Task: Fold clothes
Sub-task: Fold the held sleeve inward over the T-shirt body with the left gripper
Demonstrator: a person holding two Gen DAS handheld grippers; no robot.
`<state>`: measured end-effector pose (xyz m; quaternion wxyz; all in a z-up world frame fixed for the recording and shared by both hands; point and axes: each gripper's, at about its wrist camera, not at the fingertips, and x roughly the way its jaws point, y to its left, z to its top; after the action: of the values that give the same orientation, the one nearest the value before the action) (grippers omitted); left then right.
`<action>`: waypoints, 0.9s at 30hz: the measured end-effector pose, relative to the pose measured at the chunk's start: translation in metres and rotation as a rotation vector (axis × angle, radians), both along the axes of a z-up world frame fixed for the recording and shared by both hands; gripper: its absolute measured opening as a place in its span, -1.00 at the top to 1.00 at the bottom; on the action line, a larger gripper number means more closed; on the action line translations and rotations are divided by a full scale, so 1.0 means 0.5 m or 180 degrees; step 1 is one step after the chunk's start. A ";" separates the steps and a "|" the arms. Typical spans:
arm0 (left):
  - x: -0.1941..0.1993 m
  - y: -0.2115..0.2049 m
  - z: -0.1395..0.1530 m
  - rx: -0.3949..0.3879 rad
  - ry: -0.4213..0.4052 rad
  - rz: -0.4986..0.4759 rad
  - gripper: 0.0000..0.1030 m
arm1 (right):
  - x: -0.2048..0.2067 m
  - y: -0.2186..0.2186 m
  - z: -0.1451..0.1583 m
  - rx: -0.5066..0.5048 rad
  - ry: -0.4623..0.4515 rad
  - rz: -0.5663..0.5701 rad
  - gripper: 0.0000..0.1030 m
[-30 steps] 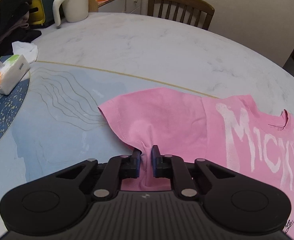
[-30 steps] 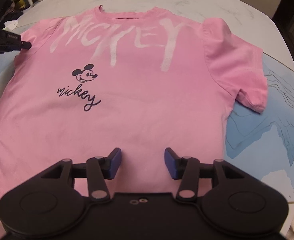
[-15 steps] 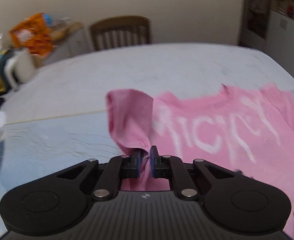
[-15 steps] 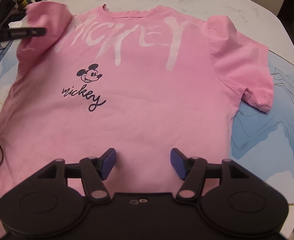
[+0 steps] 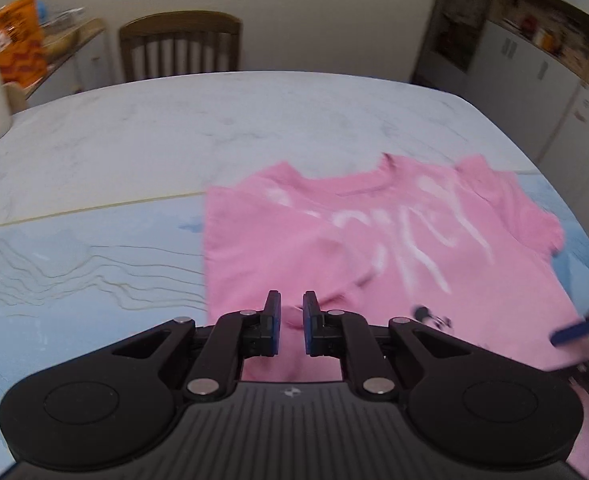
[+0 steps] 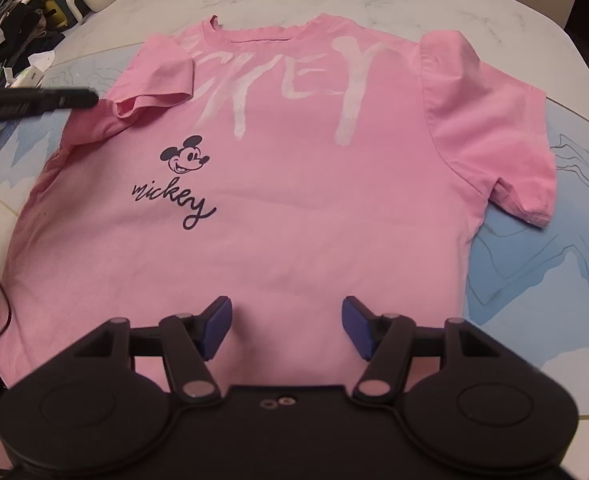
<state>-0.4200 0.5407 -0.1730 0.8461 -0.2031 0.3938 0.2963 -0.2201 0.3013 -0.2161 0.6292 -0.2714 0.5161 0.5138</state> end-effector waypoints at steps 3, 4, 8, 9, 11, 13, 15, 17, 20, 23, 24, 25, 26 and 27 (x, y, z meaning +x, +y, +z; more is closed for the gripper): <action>-0.006 0.004 -0.029 -0.0264 0.0020 -0.0085 0.81 | 0.002 -0.001 -0.001 0.0006 0.0009 0.0004 -1.00; -0.010 -0.004 -0.036 -0.0382 -0.0016 -0.0182 0.81 | 0.003 -0.001 -0.001 0.0010 0.0013 0.0004 -1.00; -0.017 -0.055 -0.056 -0.0762 -0.0061 -0.0700 0.81 | 0.005 -0.003 -0.002 0.0030 0.0028 -0.0007 -1.00; -0.017 -0.067 -0.056 -0.0762 -0.0021 -0.0804 0.81 | 0.005 -0.004 -0.002 0.0032 0.0031 -0.0010 -1.00; -0.021 -0.084 -0.042 -0.0715 -0.0015 -0.0967 0.81 | 0.005 -0.004 -0.002 0.0034 0.0032 -0.0010 -1.00; -0.030 -0.078 -0.004 -0.0619 -0.0189 -0.1024 0.81 | 0.004 -0.005 -0.002 0.0032 0.0030 -0.0010 -1.00; -0.040 -0.057 0.036 -0.0421 -0.0359 -0.0926 0.81 | 0.003 -0.005 -0.002 0.0030 0.0024 -0.0008 -1.00; -0.046 -0.017 0.050 -0.0229 -0.0346 -0.0601 0.81 | 0.002 -0.005 -0.002 0.0026 0.0014 -0.0004 -1.00; -0.039 0.029 0.026 0.0016 -0.0085 -0.0347 0.81 | 0.000 -0.005 -0.001 0.0023 -0.0002 0.0003 -1.00; -0.022 0.028 -0.020 0.0014 0.0133 -0.0457 0.81 | 0.000 -0.007 -0.002 0.0032 -0.0011 -0.0003 -1.00; -0.017 0.014 -0.030 -0.0004 0.0161 -0.0558 0.81 | 0.000 -0.007 -0.002 0.0035 -0.0010 -0.0008 -1.00; -0.011 0.000 -0.040 -0.0022 0.0190 -0.0660 0.81 | 0.000 -0.008 -0.003 0.0037 -0.0009 -0.0014 -1.00; -0.005 -0.013 -0.049 -0.0040 0.0218 -0.0761 0.81 | 0.001 -0.008 -0.003 0.0043 -0.0006 -0.0021 -1.00; -0.001 -0.026 -0.058 -0.0041 0.0250 -0.0857 0.81 | 0.001 -0.009 -0.004 0.0051 -0.0002 -0.0027 -1.00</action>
<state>-0.4203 0.5278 -0.2018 0.8608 -0.1420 0.4522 0.1853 -0.2198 0.2966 -0.2180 0.6337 -0.2644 0.5129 0.5151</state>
